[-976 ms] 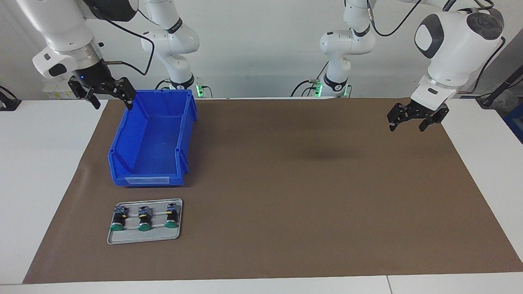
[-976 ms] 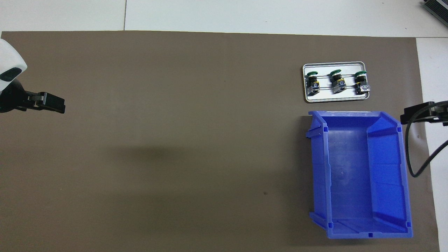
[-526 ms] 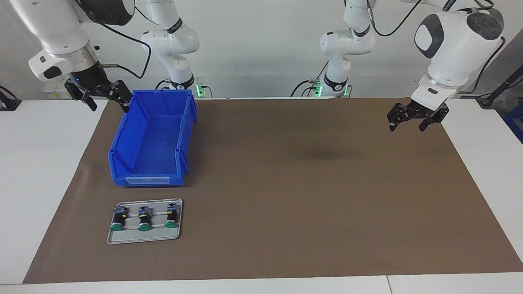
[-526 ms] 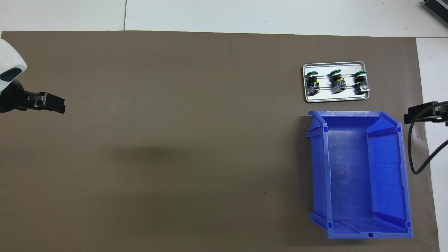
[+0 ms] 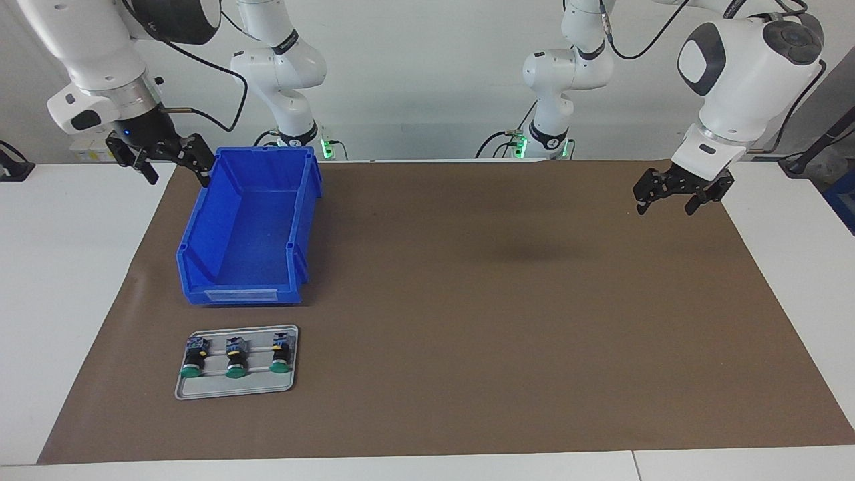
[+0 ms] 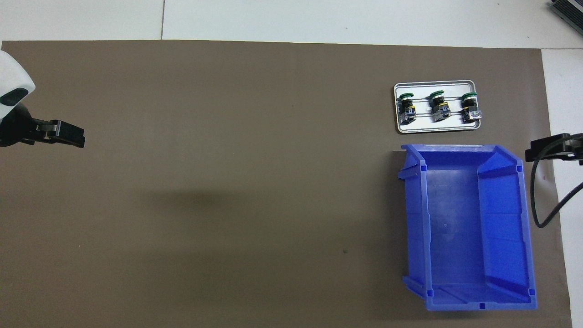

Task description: Place and press button with both arms

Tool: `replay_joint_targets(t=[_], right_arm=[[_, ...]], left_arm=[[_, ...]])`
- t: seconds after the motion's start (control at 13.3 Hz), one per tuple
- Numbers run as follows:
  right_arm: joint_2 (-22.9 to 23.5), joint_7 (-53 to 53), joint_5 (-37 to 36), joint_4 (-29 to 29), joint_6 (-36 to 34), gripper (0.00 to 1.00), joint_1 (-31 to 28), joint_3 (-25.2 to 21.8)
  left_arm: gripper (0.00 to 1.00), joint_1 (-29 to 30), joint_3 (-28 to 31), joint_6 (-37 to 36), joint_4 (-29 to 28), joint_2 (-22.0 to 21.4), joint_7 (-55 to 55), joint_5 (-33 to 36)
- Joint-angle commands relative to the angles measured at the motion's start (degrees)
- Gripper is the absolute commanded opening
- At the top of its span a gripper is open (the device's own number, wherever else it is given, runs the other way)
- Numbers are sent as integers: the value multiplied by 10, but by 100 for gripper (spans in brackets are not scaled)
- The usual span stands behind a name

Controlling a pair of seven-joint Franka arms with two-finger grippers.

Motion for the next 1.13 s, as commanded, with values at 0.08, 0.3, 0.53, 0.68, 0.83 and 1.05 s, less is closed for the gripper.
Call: replay_joint_targets(t=[0.08, 0.3, 0.53, 0.68, 0.83, 1.05], right_arm=[[-19, -10, 3, -30, 16, 100, -3, 2], [7, -13, 2, -34, 68, 100, -8, 2], [88, -14, 10, 11, 141, 100, -13, 2], [183, -16, 10, 43, 220, 100, -14, 4], [266, -18, 12, 67, 302, 100, -11, 6], [329, -25, 79, 73, 371, 100, -11, 17]], left_arm=[[100, 1, -1, 8, -20, -16, -5, 8], [100, 1, -1, 8, -20, -16, -5, 8], [100, 2, -1, 8, -20, -16, -5, 8], [100, 2, -1, 8, -20, -16, -5, 8], [100, 1, -1, 8, -20, -16, -5, 8], [100, 2, -1, 8, -20, -16, -5, 8]])
